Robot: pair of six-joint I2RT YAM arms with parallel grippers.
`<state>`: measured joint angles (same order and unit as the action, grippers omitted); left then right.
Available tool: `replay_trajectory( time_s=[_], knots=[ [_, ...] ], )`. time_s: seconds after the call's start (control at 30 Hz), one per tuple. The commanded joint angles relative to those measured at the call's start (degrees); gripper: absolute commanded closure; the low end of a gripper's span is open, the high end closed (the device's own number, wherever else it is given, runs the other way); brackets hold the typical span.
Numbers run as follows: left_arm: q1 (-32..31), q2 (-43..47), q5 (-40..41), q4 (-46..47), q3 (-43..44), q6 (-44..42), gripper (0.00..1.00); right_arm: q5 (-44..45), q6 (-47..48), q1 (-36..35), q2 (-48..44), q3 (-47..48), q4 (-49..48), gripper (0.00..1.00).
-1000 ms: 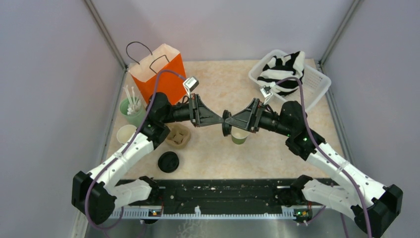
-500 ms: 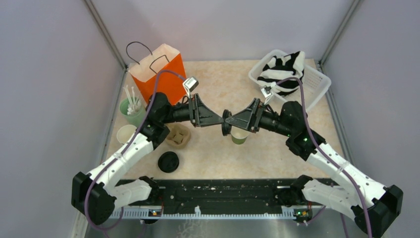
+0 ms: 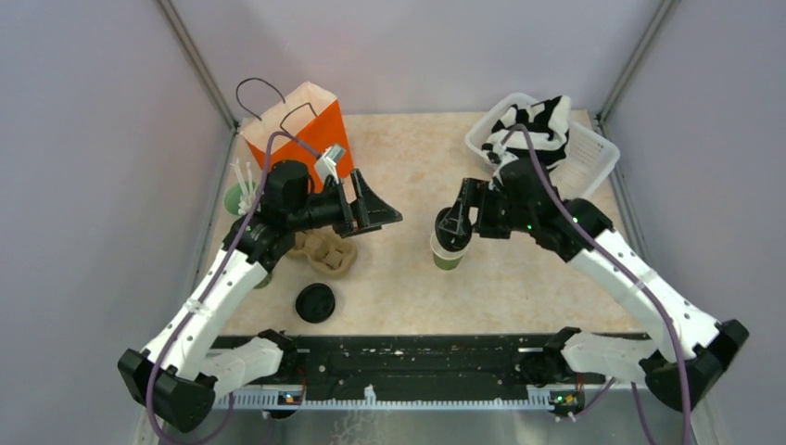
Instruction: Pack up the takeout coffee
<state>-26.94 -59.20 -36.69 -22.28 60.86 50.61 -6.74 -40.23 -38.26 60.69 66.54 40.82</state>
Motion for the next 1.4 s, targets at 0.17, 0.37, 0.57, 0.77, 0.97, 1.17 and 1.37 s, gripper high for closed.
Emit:
replay_trajectory(
  time_s=[0.17, 0.37, 0.57, 0.77, 0.97, 1.17, 1.37],
  knots=[
    [0.06, -5.53, 15.80, -20.35, 11.50, -19.52, 0.01, 22.09, 15.73, -6.51, 25.90, 23.55, 28.41, 0.20],
    [0.11, -6.60, 24.71, -22.24, 14.32, -26.35, 0.01, 22.43, 17.11, -7.76, 34.73, 28.15, 29.46, 0.19],
    [0.06, -5.24, 27.06, -21.26, 13.38, -29.15, 0.01, 22.77, 18.87, -7.88, 38.96, 30.11, 28.53, 0.18],
    [0.05, -5.20, 26.07, -19.99, 11.45, -28.21, 0.01, 20.83, 19.35, -7.82, 40.10, 30.10, 27.19, 0.15],
    [0.09, -5.91, 26.24, -20.41, 11.92, -28.99, 0.01, 20.47, 19.53, -7.88, 39.62, 29.92, 26.05, 0.15],
    [0.04, -7.02, 25.68, -20.68, 12.65, -29.59, 0.01, 18.74, 18.12, -7.28, 37.68, 29.38, 24.50, 0.14],
    [-0.21, -13.99, 13.42, -20.39, 12.74, -31.43, 0.01, 8.13, 14.15, 0.66, 24.55, 19.80, 16.13, 0.14]
  ],
)
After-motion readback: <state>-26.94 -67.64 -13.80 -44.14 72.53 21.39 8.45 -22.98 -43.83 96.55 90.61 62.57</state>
